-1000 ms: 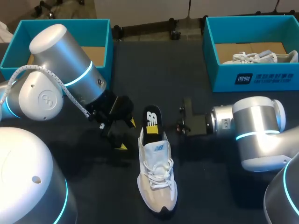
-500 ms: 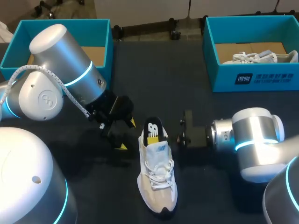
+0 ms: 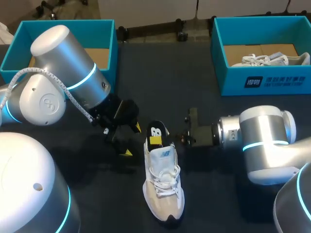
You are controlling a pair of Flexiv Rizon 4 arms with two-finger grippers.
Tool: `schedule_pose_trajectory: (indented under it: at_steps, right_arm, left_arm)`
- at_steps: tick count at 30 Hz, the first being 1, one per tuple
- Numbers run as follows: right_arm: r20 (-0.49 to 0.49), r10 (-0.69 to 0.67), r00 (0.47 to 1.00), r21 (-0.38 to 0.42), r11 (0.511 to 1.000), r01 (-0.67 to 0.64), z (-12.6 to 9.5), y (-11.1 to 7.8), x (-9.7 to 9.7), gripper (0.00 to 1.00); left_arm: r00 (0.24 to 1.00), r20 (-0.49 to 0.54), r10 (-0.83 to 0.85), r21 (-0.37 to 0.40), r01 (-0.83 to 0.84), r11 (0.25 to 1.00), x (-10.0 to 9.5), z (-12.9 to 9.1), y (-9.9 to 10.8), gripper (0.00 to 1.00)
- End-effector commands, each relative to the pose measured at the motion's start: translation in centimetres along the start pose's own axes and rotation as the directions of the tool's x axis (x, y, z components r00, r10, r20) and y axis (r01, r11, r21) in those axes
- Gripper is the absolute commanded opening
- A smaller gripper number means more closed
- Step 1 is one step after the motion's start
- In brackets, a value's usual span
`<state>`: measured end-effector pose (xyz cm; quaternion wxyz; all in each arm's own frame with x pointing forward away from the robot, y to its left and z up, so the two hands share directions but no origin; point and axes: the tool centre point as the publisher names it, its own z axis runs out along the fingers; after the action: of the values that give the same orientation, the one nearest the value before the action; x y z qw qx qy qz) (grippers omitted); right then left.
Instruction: Take the shoe out of the shoebox, open the shoe tongue, remove and reinsert the insole, then place the shoe into the shoebox
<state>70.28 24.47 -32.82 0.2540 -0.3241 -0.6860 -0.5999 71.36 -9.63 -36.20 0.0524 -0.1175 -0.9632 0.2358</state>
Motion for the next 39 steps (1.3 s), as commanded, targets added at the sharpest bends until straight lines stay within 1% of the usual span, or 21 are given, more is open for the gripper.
schedule_pose_trajectory:
  at_steps: [1,3,4,10,16,17,22,23,24,28,30,34,35,37,38,39]
  right_arm:
    - [-0.008,0.006,1.0,0.03,1.0,-0.005,-0.1,1.1,-0.5,0.23]
    - [-0.012,0.012,1.0,0.031,0.999,-0.011,-0.2,1.3,-0.8,0.12]
    - [-0.013,0.015,1.0,0.03,0.999,-0.015,-0.3,1.3,-1.0,0.0]
    - [-0.014,0.058,0.998,0.017,0.998,-0.058,-0.4,0.3,-1.5,0.0]
    - [-0.001,0.107,0.994,0.021,0.994,-0.107,-0.1,-1.4,-1.3,0.0]
    - [0.002,0.124,0.992,0.021,0.992,-0.124,0.0,-2.0,-1.2,0.0]
    - [0.006,0.138,0.99,0.014,0.99,-0.138,0.0,-2.6,-1.0,0.0]
    - [0.005,0.129,0.992,0.009,0.992,-0.129,0.0,-2.6,-0.9,0.02]
    - [0.008,0.121,0.993,0.011,0.993,-0.121,0.1,-2.4,-0.7,0.25]
    - [0.02,0.089,0.996,0.024,0.996,-0.089,0.2,-1.5,-0.1,0.38]
    - [0.022,0.073,0.997,0.031,0.997,-0.074,0.1,-1.0,0.1,0.4]
    - [0.023,0.061,0.998,0.035,0.998,-0.061,0.0,-0.3,0.1,0.36]
    - [0.023,0.054,0.998,0.035,0.998,-0.055,-0.1,0.0,-0.1,0.33]
    - [0.022,0.051,0.998,0.034,0.998,-0.052,-0.2,0.3,-0.3,0.22]
    - [0.02,0.051,0.999,0.034,0.998,-0.051,-0.2,0.5,-0.5,0.04]
    - [0.018,0.053,0.998,0.033,0.998,-0.054,-0.3,0.6,-0.8,0.0]
  left_arm:
    - [1.0,0.002,0.001,0.0,-0.001,1.0,0.1,0.0,0.0,1.0]
    - [1.0,0.002,0.001,0.0,-0.001,1.0,0.1,0.0,0.0,1.0]
    - [1.0,0.002,0.001,0.0,-0.001,1.0,0.1,0.0,0.0,1.0]
    - [1.0,0.002,0.001,0.0,-0.001,1.0,0.1,0.0,0.0,1.0]
    - [1.0,0.002,0.001,0.0,-0.001,1.0,0.1,0.0,0.0,1.0]
    - [1.0,0.002,0.001,0.0,-0.001,1.0,0.1,0.0,0.0,1.0]
    - [1.0,0.002,0.001,0.0,-0.001,1.0,0.1,0.0,0.0,1.0]
    - [1.0,0.002,0.001,0.0,-0.001,1.0,0.1,0.0,0.0,1.0]
    - [1.0,0.002,0.001,0.0,-0.001,1.0,0.1,0.0,0.0,1.0]
    - [1.0,0.002,0.001,0.0,-0.001,1.0,0.1,0.0,0.0,1.0]
    - [1.0,0.002,0.001,0.0,-0.001,1.0,0.1,0.0,0.0,1.0]
    - [1.0,0.002,0.001,0.0,-0.001,1.0,0.1,0.0,0.0,1.0]
    - [1.0,0.002,0.001,0.0,-0.001,1.0,0.1,0.0,0.0,1.0]
    - [1.0,0.002,0.001,0.0,-0.001,1.0,0.1,0.0,0.0,1.0]
    - [1.0,0.002,0.001,0.0,-0.001,1.0,0.1,0.0,0.0,1.0]
    - [1.0,0.002,0.001,0.0,-0.001,1.0,0.1,0.0,0.0,1.0]
